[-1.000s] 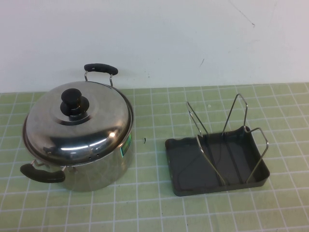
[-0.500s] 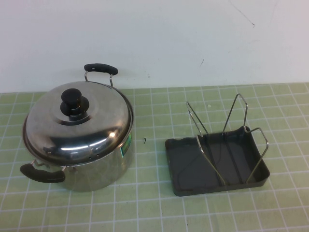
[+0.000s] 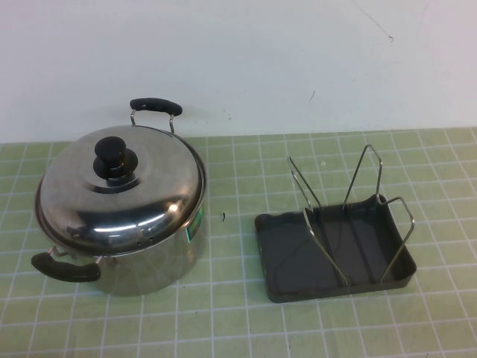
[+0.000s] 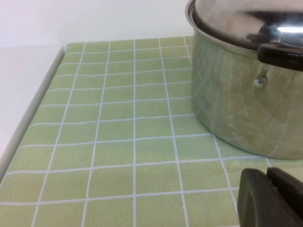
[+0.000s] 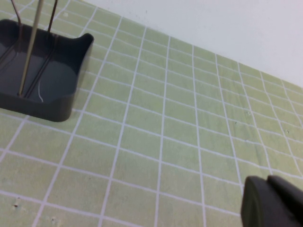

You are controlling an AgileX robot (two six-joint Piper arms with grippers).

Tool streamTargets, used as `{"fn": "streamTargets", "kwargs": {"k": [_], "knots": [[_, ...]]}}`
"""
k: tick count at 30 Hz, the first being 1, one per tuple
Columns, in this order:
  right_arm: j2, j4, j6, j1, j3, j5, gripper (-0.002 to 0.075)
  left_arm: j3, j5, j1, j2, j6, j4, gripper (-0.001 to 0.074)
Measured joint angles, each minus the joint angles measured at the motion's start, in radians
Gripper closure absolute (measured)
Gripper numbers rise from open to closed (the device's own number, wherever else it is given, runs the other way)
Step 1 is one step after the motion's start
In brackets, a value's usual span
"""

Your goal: Put pot lid on rack

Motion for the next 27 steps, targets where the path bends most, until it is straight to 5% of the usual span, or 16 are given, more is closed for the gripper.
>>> {"fn": "streamTargets", "kwargs": {"k": [5,11,17,22,27], "knots": [[0.0,0.0,0.0,0.0,0.0,0.0,0.0727,0.0,-0.009,0.0,0.0,-0.024,-0.042,0.0737],[0.0,0.0,0.0,0.0,0.0,0.0,0.0727,0.002,-0.063,0.0,0.0,-0.351,-0.69,0.0737],[0.0,0.0,0.0,0.0,0.0,0.0,0.0727,0.002,-0.159,0.0,0.0,-0.352,-0.837,0.0737],[0.0,0.0,0.0,0.0,0.0,0.0,0.0727,-0.009,-0.164,-0.005,0.0,-0.19,-0.838,0.0737],[0.0,0.0,0.012,0.0,0.0,0.0,0.0727,-0.237,-0.029,-0.017,0.086,0.207,-0.77,0.0737]]}}
